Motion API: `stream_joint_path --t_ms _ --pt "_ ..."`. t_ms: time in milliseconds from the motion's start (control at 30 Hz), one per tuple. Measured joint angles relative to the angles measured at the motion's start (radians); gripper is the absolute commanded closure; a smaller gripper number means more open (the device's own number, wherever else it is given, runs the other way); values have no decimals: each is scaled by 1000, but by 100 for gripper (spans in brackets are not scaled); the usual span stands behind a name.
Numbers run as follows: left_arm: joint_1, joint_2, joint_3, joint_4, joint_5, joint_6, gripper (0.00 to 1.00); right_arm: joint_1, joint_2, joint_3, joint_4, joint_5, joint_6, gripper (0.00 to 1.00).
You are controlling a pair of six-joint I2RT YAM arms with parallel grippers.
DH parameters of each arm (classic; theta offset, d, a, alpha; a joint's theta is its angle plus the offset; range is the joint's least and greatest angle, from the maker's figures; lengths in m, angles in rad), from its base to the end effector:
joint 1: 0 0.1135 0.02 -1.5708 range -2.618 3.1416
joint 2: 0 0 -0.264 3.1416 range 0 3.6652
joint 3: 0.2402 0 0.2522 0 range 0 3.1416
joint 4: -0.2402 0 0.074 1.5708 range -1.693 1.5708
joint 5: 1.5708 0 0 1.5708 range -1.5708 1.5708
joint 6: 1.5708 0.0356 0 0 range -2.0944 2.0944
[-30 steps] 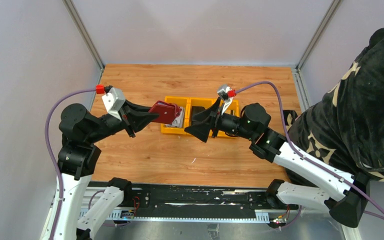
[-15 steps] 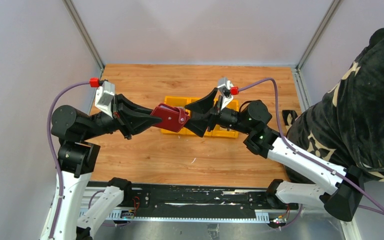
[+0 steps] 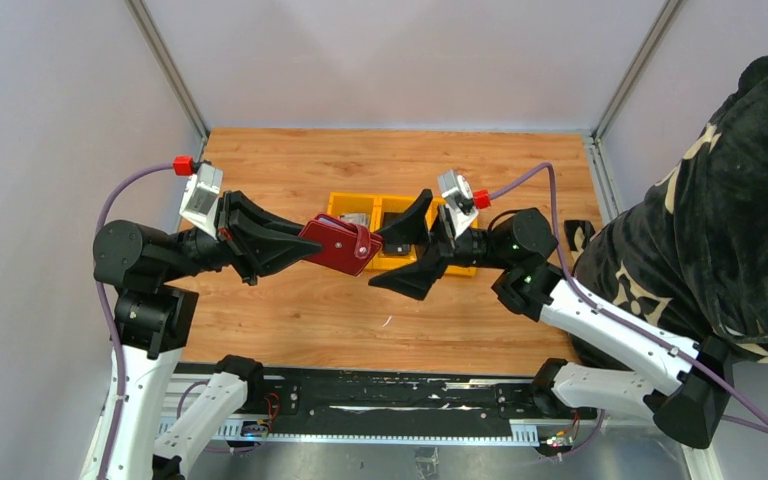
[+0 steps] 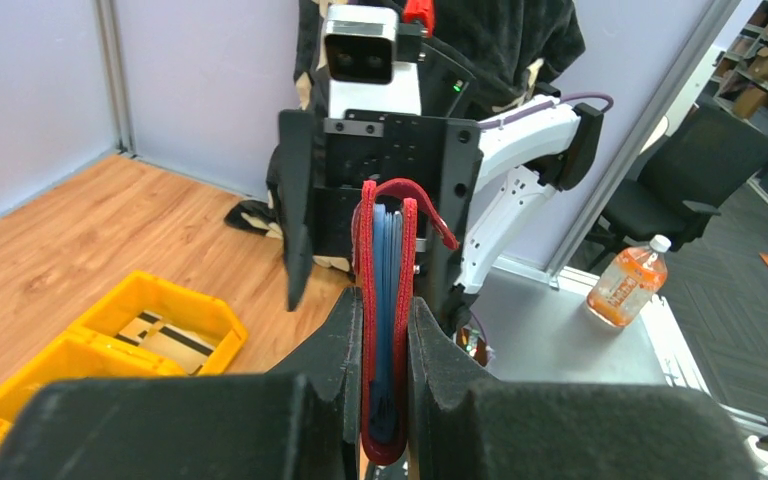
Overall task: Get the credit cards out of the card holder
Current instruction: Open the card holder.
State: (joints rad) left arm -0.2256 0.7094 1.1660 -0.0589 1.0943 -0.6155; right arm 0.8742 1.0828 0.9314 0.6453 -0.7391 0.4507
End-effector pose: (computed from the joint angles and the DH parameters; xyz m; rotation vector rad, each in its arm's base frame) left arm 0.0869 -0.0524 0.4823 0.7956 1.3065 -1.3198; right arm 0.1329 0.1962 0.4166 -0.9689 0.9657 1.5324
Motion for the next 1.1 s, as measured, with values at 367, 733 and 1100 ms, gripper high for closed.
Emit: stream_joint_path --t_ms 367,733,1100 --pt "0 -2 0 13 -7 -31 100 12 2 22 58 -24 -2 14" --pt "0 -12 0 13 -11 -35 100 64 60 87 45 105 -7 21" --pt "0 -17 -1 13 -21 -50 100 101 98 127 127 150 -34 42"
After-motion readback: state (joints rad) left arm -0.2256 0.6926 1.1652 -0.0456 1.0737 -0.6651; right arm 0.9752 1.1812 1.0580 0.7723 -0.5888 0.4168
